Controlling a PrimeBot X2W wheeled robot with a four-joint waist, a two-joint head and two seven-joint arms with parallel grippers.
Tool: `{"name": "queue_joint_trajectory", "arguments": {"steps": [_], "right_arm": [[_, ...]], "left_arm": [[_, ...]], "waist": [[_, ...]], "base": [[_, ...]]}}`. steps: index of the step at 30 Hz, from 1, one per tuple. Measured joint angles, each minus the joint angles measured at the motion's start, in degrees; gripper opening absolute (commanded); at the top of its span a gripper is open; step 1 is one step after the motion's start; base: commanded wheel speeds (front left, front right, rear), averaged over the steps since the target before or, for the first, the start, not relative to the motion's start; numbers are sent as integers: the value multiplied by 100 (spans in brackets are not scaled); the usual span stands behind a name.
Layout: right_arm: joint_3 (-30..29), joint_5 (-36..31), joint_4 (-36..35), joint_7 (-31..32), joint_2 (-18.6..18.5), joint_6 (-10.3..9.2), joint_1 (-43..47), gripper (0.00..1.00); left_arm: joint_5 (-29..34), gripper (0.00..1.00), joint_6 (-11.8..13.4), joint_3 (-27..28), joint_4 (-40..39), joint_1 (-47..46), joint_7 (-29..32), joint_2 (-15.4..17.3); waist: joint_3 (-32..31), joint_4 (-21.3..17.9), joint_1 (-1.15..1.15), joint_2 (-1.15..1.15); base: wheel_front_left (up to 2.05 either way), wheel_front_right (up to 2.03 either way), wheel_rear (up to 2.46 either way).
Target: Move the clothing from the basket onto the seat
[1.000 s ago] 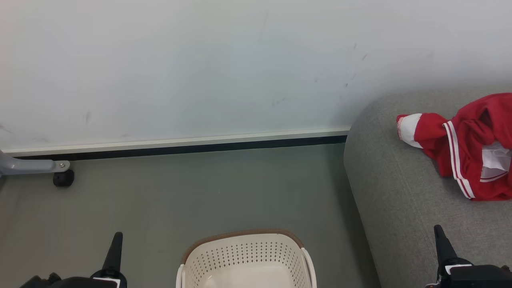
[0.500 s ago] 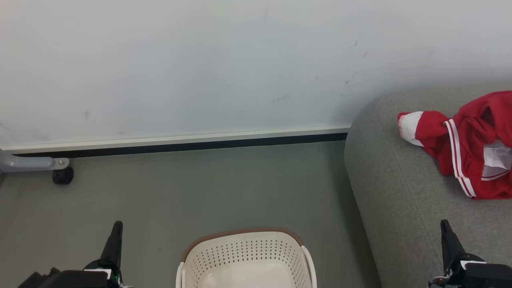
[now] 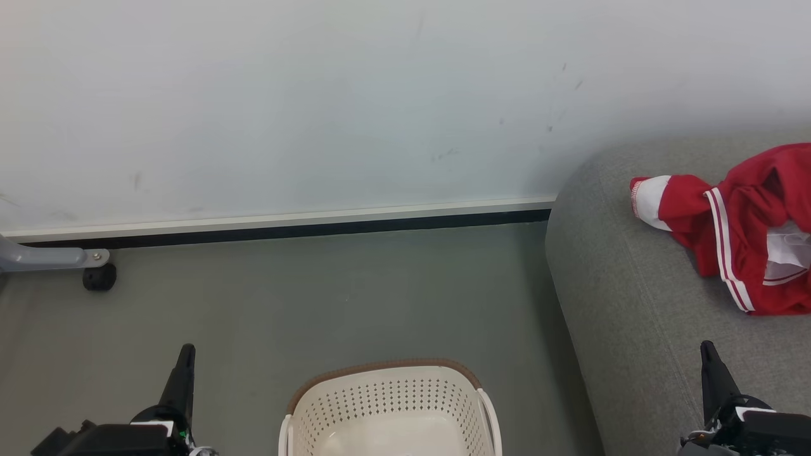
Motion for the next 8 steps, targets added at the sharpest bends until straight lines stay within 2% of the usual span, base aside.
{"name": "queue_joint_trajectory", "arguments": {"steps": [8], "right_arm": [[0, 0, 0, 0, 1, 0, 0, 0]], "left_arm": [[0, 0, 0, 0, 2, -1, 0, -1]], "waist": [[0, 0, 0, 0]], "base": [[0, 0, 0]]}}
